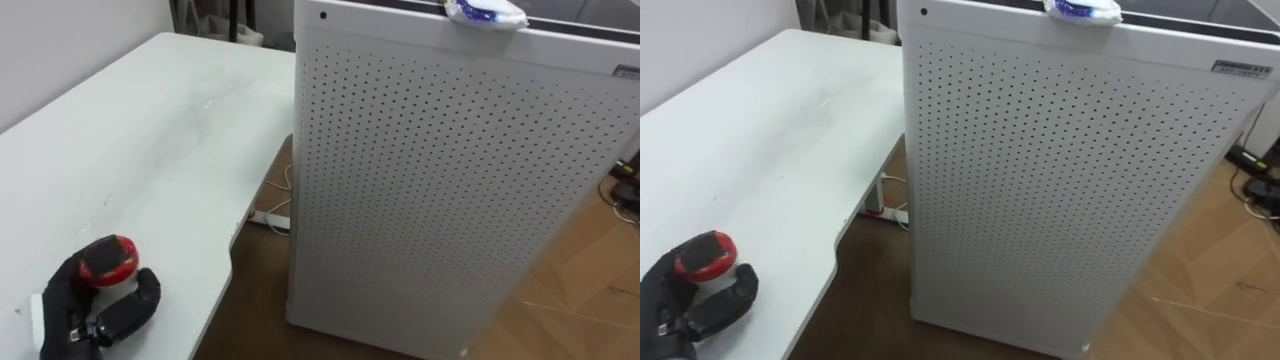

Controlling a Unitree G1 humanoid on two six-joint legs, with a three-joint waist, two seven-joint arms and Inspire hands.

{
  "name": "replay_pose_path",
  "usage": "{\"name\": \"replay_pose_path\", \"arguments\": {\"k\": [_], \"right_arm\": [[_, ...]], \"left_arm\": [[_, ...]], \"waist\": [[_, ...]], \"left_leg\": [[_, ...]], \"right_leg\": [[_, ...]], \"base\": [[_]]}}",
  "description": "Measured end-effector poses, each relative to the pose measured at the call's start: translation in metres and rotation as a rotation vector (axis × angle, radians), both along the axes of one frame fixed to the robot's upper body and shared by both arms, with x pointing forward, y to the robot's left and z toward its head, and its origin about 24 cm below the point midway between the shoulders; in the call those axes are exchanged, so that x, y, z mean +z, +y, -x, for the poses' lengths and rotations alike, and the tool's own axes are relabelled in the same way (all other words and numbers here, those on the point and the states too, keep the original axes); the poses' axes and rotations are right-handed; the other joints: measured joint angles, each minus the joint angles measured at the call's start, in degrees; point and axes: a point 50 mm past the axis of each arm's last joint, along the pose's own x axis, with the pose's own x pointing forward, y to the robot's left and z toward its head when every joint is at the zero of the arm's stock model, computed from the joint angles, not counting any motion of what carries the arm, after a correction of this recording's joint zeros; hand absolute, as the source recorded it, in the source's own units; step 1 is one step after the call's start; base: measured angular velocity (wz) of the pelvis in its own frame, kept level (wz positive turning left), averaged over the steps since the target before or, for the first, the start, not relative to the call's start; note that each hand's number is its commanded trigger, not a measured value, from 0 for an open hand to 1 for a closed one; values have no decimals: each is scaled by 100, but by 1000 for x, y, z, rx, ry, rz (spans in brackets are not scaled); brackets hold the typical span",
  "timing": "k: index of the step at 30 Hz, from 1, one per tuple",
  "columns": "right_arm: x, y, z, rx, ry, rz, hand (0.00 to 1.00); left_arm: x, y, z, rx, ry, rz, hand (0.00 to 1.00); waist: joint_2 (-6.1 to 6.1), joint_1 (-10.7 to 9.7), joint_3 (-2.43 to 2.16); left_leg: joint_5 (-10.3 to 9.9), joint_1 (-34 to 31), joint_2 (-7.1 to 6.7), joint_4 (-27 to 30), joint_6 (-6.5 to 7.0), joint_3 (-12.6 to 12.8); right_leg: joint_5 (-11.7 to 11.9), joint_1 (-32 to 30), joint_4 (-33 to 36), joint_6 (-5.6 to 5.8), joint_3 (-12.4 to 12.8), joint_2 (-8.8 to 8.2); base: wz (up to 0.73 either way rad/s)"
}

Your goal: Pick garbage

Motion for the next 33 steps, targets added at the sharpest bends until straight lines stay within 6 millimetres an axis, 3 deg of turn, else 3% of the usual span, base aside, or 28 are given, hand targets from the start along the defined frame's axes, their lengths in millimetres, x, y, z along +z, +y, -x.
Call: {"name": "replay_pose_path", "arguments": {"k": [9,15,23,33], "right_arm": [[0,0,-4,2,-4,3,100],[3,-1,-19,12,-22,31,100],[13,6,-57,68,-104,47,100],[19,8,-83,72,-142,70,100]], "left_arm": [[-1,1,-5,9,-5,13,100],[-4,-9,-8,-15,-17,62,100],[6,-81,-33,-394,-100,191,100],[20,-90,-36,-546,-186,300,100]], "waist": [[76,-3,-2],[261,0,-19],[359,-150,22],[398,-141,80]], "left_leg": [[-3,-140,45,51,4,9],[21,-370,37,83,46,94],[168,-809,-27,99,113,123],[263,-1167,-37,120,203,357]], "right_leg": [[0,-142,40,0,7,-1],[-1,-459,215,1,-5,-49],[8,-1033,504,16,8,-138],[16,-1621,821,34,86,-251]], "base": [[0],[-6],[-1],[-7]]}}
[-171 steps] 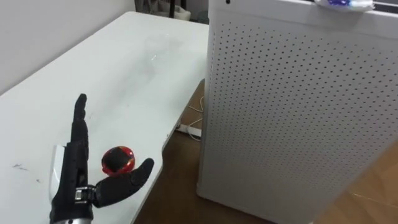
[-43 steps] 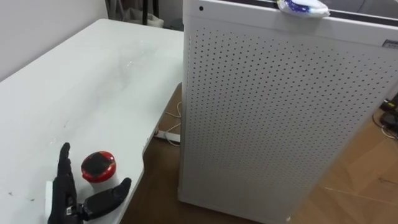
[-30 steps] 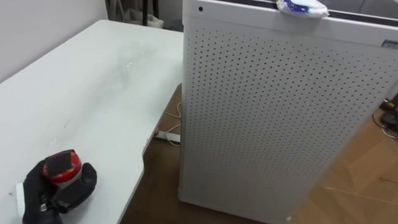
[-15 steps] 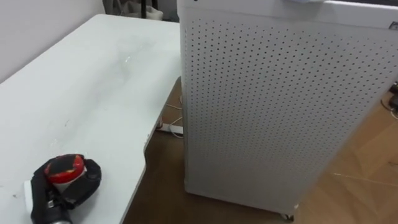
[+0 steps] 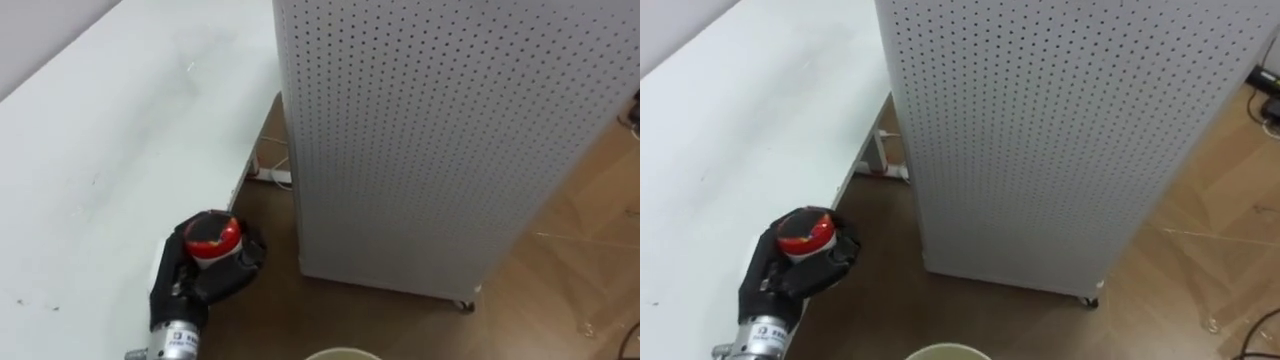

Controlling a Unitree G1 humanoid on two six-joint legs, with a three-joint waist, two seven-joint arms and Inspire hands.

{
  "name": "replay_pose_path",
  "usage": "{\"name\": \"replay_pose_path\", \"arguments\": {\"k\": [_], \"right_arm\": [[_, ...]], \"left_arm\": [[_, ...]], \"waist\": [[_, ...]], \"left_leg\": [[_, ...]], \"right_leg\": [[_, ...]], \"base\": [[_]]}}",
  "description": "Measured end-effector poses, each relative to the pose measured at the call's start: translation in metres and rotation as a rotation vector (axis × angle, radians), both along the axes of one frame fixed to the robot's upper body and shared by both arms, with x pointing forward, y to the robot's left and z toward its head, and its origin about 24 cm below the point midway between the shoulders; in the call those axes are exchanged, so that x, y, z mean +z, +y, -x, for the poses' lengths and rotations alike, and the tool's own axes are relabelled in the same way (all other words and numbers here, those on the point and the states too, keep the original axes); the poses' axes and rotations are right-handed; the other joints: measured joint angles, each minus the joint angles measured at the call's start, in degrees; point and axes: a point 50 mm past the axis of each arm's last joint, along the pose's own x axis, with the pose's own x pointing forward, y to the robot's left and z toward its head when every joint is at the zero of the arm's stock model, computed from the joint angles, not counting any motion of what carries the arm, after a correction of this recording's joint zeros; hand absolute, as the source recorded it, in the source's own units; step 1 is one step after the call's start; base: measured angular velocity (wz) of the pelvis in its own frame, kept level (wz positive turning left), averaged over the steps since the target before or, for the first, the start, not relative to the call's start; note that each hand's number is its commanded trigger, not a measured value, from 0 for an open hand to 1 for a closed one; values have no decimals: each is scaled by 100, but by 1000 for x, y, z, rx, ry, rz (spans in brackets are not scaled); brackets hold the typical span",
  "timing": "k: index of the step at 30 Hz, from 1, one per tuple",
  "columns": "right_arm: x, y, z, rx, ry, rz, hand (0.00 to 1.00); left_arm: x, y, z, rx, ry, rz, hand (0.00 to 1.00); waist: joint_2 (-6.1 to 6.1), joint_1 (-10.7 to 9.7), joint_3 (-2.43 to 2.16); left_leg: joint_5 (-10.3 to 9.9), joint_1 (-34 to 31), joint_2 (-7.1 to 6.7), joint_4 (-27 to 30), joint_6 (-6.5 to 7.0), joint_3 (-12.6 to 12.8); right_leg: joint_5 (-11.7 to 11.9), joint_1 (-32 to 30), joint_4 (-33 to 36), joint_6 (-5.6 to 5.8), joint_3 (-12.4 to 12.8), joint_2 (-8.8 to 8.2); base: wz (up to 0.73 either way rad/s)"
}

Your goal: Pick garbage

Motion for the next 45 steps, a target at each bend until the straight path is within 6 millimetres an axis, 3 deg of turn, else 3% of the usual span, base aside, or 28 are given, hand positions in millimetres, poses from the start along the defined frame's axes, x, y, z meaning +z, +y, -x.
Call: {"name": "replay_pose_path", "arguments": {"k": [1,3,8,13,17,27,38,40,41,43,44,45], "right_arm": [[0,2,-2,1,-4,-2,100],[1,2,-2,1,-5,-3,100],[2,9,-10,7,-28,-16,100],[5,10,-15,13,-43,-9,100],[5,9,-18,11,-41,-1,100],[6,9,-21,11,-54,1,100],[8,7,-23,11,-66,6,100],[8,7,-23,11,-67,4,100],[9,6,-23,12,-66,6,100],[9,3,-23,12,-66,12,100],[9,2,-23,12,-66,15,100],[9,1,-23,12,-66,16,100]], "left_arm": [[2,-7,0,-47,-12,21,100],[3,-23,0,-150,-21,42,100],[-24,-70,14,-410,154,70,100],[-25,-84,17,-539,158,71,100],[-23,-80,14,-550,146,51,100],[-26,-79,16,-602,171,42,100],[-29,-74,17,-637,183,5,100],[-29,-72,17,-647,184,-1,92],[-29,-71,18,-658,183,-5,82],[-30,-69,18,-679,183,-12,45],[-30,-68,19,-693,184,-18,0],[-31,-67,20,-700,186,-21,0]], "waist": [[7,-12,27],[20,-15,34],[51,-81,114],[73,-175,193],[90,-173,196],[97,-184,191],[159,-185,152],[167,-196,147],[175,-206,142],[189,-206,133],[191,-206,129],[192,-207,128]], "left_leg": [[-2,-28,3,2,8,16],[-12,-106,7,22,22,36],[-77,-605,124,362,61,237],[-89,-899,192,474,57,359],[-98,-988,230,505,39,435],[-106,-1025,273,560,30,562],[-111,-1046,318,678,24,566],[-111,-1052,316,693,24,557],[-111,-1056,307,692,25,542],[-110,-1062,296,684,26,526],[-109,-1058,294,678,27,526],[-110,-1054,294,680,27,526]], "right_leg": [[11,-18,-6,14,-1,-3],[32,-83,-4,26,16,-3],[82,-606,188,22,206,50],[98,-991,346,-5,333,90],[103,-1165,436,-25,458,137],[92,-1303,576,-43,495,137],[95,-1308,592,-82,488,162],[95,-1303,592,-82,479,159],[95,-1300,586,-82,463,152],[95,-1297,581,-81,458,146],[94,-1292,577,-80,458,146],[94,-1287,577,-79,457,146]], "base": [[-9],[-7],[-23],[-14],[-16],[-5],[0],[0],[4],[4],[0],[0]]}}
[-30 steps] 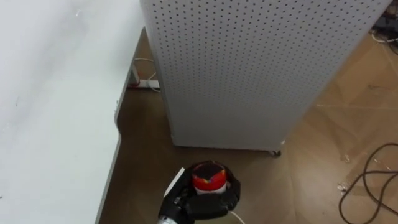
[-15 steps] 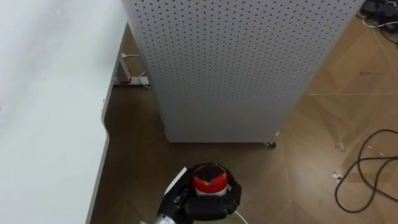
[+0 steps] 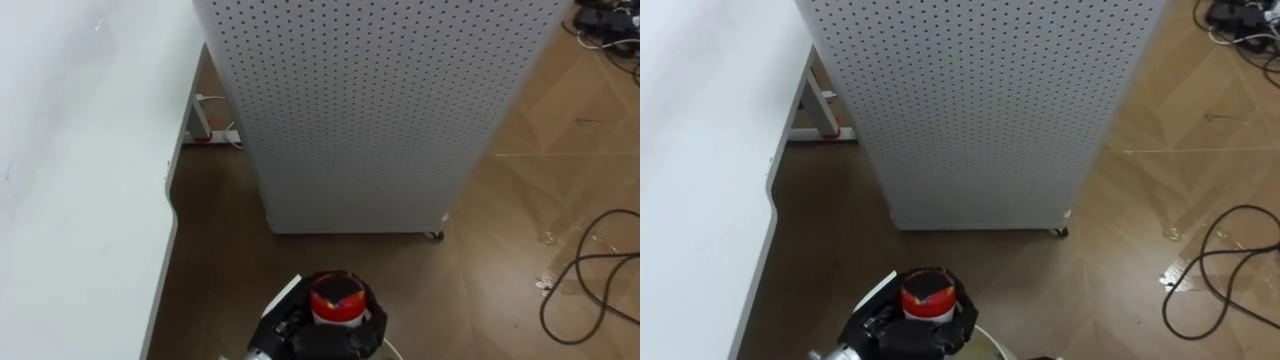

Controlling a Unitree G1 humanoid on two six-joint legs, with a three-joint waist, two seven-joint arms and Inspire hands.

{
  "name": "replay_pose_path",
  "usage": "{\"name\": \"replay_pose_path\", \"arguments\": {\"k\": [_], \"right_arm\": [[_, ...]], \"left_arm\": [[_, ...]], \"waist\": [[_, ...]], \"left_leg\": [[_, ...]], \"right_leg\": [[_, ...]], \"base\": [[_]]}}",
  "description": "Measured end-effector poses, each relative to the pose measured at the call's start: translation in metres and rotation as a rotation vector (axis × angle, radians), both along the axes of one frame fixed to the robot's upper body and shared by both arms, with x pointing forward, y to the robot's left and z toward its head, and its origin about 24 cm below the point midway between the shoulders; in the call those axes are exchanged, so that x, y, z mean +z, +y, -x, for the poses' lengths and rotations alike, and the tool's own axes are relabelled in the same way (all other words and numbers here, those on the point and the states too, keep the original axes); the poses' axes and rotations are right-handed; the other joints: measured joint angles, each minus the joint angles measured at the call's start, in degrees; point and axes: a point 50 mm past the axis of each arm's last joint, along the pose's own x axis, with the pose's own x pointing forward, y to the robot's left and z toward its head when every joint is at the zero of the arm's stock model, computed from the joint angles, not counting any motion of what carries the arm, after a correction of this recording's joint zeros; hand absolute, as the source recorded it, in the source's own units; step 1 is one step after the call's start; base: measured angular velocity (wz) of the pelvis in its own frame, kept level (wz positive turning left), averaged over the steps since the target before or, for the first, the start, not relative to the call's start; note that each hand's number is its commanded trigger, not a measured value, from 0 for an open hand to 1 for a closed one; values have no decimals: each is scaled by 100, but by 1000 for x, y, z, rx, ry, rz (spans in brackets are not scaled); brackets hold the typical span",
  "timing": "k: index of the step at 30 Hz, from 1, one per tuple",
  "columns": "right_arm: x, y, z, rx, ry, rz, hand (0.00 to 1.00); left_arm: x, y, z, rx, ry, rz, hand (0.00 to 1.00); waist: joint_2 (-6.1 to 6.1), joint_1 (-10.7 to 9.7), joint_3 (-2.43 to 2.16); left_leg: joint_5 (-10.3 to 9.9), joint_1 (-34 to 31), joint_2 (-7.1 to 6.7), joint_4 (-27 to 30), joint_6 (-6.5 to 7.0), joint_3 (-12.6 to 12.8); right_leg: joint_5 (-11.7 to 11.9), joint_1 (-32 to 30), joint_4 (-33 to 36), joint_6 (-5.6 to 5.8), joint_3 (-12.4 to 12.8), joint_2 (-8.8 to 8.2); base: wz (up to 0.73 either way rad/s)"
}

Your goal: Pick garbage

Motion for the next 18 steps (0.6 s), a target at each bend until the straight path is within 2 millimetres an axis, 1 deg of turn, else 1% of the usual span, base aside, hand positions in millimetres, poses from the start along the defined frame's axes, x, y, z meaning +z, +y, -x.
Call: {"name": "replay_pose_path", "arguments": {"k": [4,9,13,18], "right_arm": [[1,-4,0,-3,0,12,100],[1,-5,0,-1,1,12,100],[1,-5,0,11,2,0,100],[2,-7,1,26,9,-11,100]], "left_arm": [[-3,1,4,-33,21,-5,0],[-7,2,7,-59,42,-5,0],[-7,2,8,-78,47,-1,0],[-8,4,10,-105,45,-1,0]], "waist": [[8,-9,-5],[2,-22,-10],[0,-75,-13],[4,-120,-33]], "left_leg": [[0,31,1,-26,0,-4],[5,119,-6,-88,-9,11],[6,124,-5,-91,-10,14],[6,221,-4,-141,-11,21]], "right_leg": [[-1,40,-3,1,-3,6],[-7,95,-17,-1,7,7],[-8,103,-25,-4,1,5],[2,209,-133,-4,-2,10]], "base": [[0],[0],[0],[0]]}}
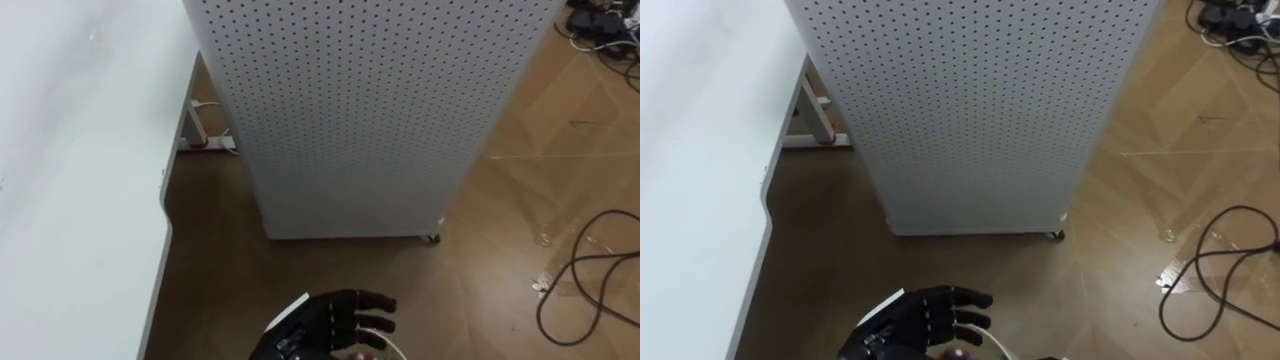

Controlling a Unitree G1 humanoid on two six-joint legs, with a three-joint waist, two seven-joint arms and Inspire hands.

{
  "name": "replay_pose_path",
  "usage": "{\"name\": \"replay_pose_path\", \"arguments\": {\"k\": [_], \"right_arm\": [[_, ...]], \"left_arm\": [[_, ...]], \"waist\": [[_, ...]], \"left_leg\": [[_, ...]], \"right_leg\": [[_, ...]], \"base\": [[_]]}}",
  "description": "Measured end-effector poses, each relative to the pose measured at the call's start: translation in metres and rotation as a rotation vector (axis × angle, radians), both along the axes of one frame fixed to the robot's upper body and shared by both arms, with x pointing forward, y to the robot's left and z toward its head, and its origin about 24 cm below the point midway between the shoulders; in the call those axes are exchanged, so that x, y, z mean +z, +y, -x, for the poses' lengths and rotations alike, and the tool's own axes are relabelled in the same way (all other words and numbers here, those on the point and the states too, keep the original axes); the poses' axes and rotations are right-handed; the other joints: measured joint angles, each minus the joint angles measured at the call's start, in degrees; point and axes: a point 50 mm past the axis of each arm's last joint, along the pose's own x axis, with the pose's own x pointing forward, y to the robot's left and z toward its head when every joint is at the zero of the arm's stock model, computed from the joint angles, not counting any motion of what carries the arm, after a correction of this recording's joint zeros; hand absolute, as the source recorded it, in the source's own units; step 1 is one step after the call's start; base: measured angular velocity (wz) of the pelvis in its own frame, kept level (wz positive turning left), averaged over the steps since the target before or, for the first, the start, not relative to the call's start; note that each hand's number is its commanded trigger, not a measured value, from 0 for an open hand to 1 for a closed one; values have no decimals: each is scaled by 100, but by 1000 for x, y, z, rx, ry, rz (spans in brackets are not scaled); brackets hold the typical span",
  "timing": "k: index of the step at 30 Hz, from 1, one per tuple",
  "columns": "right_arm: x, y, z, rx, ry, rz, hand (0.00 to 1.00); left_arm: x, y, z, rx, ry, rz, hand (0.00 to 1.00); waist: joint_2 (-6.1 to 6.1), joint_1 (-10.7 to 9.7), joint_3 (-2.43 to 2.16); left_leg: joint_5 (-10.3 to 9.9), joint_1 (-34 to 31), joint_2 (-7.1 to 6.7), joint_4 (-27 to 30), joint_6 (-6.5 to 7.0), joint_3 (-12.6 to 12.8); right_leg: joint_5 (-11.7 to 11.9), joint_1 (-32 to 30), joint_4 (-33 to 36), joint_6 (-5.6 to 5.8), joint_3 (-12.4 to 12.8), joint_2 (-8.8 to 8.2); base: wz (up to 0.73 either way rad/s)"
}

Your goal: Pick garbage

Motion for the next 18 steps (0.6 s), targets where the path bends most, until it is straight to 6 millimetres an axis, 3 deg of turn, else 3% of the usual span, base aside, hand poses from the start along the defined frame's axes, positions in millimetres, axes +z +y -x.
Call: {"name": "replay_pose_path", "arguments": {"k": [2,13,18], "right_arm": [[1,-1,0,5,0,-2,100],[1,-7,0,2,7,13,100],[2,-11,0,4,10,30,100]], "left_arm": [[0,0,1,-18,-1,4,0],[0,1,4,-51,-1,9,0],[17,1,0,-88,-62,17,0]], "waist": [[10,5,-26],[20,7,-43],[53,-11,-63]], "left_leg": [[4,110,0,-69,-6,18],[18,549,-60,-292,-28,23],[5,767,-65,-340,-23,19]], "right_leg": [[16,104,-76,3,-1,5],[9,521,-204,13,-10,-21],[24,788,-378,39,-39,-21]], "base": [[-3],[0],[2]]}}
